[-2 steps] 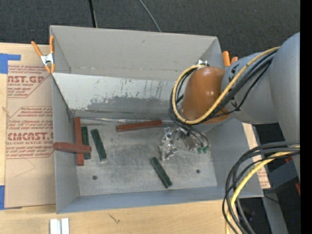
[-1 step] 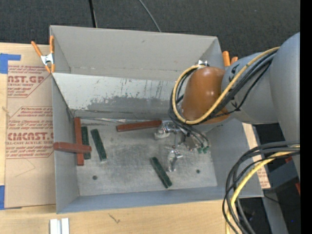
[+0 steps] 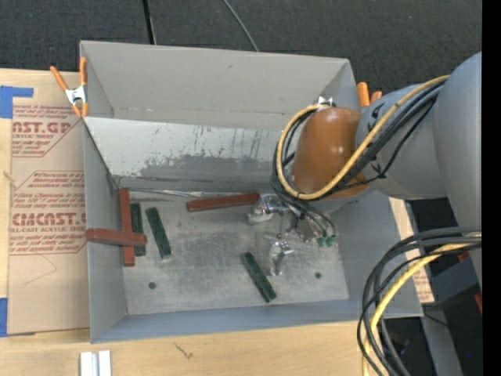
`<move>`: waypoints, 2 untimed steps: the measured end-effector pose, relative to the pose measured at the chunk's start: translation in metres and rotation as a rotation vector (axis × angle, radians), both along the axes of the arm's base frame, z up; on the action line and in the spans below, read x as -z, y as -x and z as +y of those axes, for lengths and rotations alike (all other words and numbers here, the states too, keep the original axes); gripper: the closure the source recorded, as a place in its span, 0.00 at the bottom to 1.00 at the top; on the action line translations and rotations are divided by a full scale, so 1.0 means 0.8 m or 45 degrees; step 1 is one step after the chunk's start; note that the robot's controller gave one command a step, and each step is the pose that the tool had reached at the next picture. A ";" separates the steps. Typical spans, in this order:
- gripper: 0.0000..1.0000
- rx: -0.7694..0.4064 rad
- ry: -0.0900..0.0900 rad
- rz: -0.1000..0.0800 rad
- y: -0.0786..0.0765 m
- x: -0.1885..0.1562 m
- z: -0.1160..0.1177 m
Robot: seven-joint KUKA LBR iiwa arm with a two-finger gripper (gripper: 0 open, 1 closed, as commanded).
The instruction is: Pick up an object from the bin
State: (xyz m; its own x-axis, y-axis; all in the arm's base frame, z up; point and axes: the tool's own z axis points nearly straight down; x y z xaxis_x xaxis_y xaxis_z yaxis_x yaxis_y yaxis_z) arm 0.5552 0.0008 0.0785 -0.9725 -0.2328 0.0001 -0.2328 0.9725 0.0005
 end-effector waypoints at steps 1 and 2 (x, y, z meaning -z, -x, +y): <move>0.00 -0.197 0.000 -0.004 0.025 -0.005 0.005; 0.00 -0.464 0.001 -0.004 0.046 0.003 0.027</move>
Offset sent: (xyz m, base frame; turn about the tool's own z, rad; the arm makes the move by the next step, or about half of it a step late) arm -0.0406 0.0318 -0.0085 -0.3416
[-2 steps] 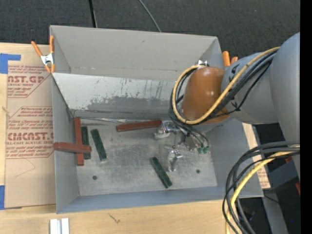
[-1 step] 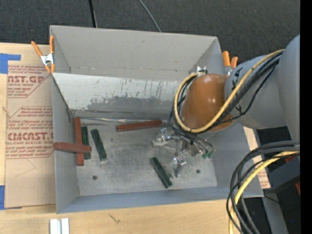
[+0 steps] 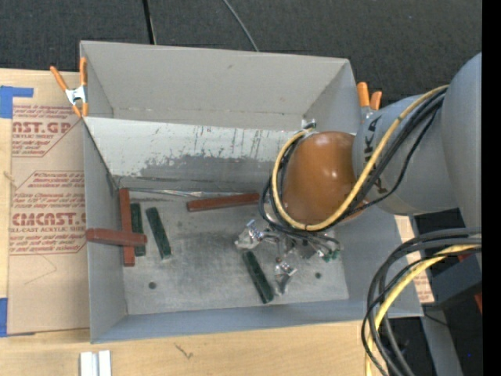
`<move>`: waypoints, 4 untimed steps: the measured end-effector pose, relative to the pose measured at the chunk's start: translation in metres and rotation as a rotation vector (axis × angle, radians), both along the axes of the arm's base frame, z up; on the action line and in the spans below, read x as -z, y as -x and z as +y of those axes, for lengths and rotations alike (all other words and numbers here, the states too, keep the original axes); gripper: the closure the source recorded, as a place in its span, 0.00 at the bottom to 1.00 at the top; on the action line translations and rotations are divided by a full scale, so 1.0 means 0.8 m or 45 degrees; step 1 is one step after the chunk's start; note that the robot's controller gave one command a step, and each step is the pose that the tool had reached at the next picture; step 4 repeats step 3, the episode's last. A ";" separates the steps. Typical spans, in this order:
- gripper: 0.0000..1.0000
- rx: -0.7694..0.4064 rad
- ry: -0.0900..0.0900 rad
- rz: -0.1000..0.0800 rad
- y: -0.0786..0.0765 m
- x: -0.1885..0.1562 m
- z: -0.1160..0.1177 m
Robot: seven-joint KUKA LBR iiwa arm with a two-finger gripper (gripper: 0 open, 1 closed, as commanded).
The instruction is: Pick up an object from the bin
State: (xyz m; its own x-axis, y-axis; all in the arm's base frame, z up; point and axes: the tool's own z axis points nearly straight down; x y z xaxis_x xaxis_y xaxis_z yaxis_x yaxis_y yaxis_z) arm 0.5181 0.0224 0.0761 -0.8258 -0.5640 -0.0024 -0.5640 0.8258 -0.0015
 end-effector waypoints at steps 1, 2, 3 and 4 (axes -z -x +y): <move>1.00 -0.261 -0.002 -0.021 0.008 0.000 0.037; 1.00 -0.262 -0.002 -0.022 0.008 0.000 0.037; 1.00 -0.316 -0.001 -0.005 -0.005 -0.243 0.011; 1.00 -0.316 -0.001 -0.005 -0.005 -0.243 0.011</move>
Offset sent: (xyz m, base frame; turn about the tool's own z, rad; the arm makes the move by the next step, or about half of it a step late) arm 0.0000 0.0000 0.0000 0.0000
